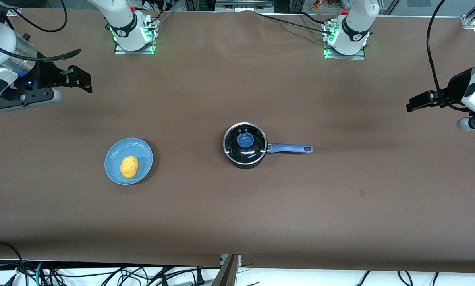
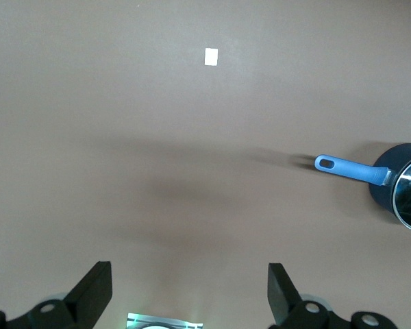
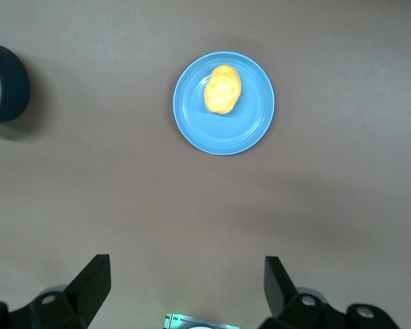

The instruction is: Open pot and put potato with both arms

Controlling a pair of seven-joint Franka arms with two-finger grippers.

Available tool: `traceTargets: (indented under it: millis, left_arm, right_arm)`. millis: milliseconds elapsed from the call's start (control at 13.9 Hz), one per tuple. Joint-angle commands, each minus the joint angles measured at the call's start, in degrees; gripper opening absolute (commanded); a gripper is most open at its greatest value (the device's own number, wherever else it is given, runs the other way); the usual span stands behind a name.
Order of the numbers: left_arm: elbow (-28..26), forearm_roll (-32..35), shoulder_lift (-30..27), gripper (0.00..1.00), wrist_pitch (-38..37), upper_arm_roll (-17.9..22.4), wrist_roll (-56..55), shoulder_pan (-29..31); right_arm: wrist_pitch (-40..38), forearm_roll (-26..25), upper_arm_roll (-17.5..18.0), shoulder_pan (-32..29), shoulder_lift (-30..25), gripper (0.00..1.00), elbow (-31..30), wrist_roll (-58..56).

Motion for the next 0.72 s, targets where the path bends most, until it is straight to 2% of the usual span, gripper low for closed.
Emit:
traceTargets:
  millis: [0,216,433,649]
  left_arm:
    - [-1.0,0.6,-1.1,1.00,-0.3,0.1,0.9,-0.2]
    - [-1.2,-0.6,-0.6,1.00,0.5,-0.2,0.4,-1.0]
    - [-1.4,-2.2,2.4,1.00,4.6,-0.4,-0.1,-5.1]
    - [-2.4,-5.7,6.3,1.00,11.6,-4.6,-5.4,-7.1]
  right_arm:
    - [-0.6,0.2,0.4,-0.2,-0.4,0.99,0.5,0.5]
    - [-0.6,0.2,0.5,-0.2,-0.4,0.99,0.5,0.5]
    - [-0.7,0.2,0.5,-0.2,-0.4,0.99,0.5,0.5]
    - [-0.7,0.2,0.5,-0.2,-0.4,0.99,0.5,0.5]
